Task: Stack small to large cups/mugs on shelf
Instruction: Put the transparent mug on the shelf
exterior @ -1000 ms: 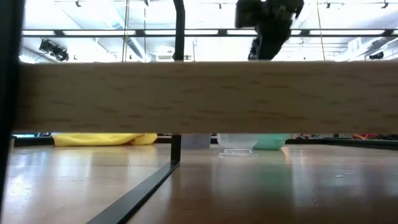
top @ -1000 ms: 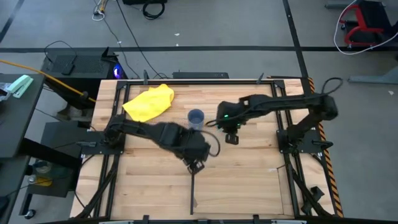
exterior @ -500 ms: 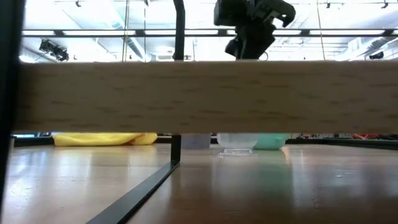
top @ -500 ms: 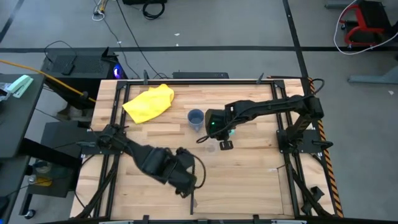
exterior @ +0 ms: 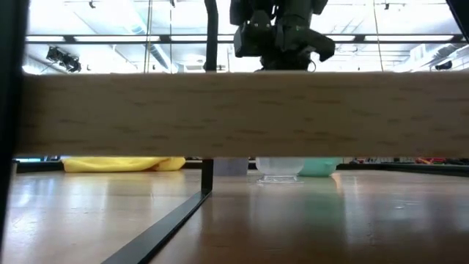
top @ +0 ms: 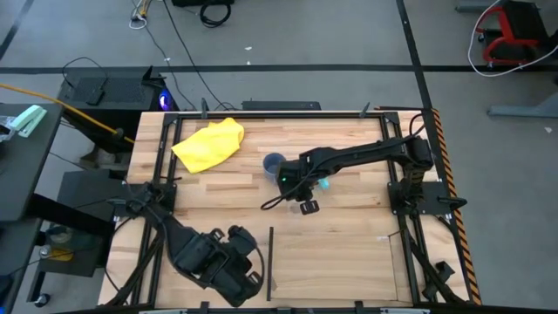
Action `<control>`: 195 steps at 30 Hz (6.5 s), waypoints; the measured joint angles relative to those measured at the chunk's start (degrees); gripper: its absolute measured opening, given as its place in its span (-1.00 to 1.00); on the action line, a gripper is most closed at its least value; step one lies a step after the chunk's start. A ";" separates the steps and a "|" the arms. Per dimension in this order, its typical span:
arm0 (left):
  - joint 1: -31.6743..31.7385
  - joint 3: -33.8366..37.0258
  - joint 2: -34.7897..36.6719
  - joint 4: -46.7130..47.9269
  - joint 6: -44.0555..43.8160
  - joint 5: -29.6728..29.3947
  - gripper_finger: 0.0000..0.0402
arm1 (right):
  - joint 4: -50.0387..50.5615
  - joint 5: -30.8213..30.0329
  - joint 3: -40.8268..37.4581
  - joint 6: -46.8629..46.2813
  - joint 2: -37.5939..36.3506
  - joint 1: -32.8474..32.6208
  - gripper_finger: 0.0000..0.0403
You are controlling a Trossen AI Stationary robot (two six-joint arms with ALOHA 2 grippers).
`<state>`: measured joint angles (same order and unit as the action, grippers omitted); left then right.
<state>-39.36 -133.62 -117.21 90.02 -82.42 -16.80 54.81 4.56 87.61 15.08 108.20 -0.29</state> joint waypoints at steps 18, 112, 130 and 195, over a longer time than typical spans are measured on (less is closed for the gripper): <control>-0.31 0.00 -0.02 0.00 1.00 -0.55 -0.75 | -2.34 -1.29 0.04 2.83 1.25 1.95 -0.55; 11.91 0.00 -0.11 -0.67 45.88 -11.07 -0.95 | 27.18 -7.93 0.52 -149.03 -6.80 -44.86 -1.00; 11.86 0.00 -0.11 -2.56 43.97 -11.04 -0.97 | 22.94 -8.99 0.08 -147.96 -3.29 -46.59 -0.89; 7.72 0.15 0.00 -0.01 22.08 -6.88 -0.94 | 13.65 -3.40 0.04 -13.55 -7.18 -36.84 -0.62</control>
<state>-31.63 -133.47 -117.21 90.00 -60.34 -23.68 68.46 1.16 87.66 1.52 101.02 -37.12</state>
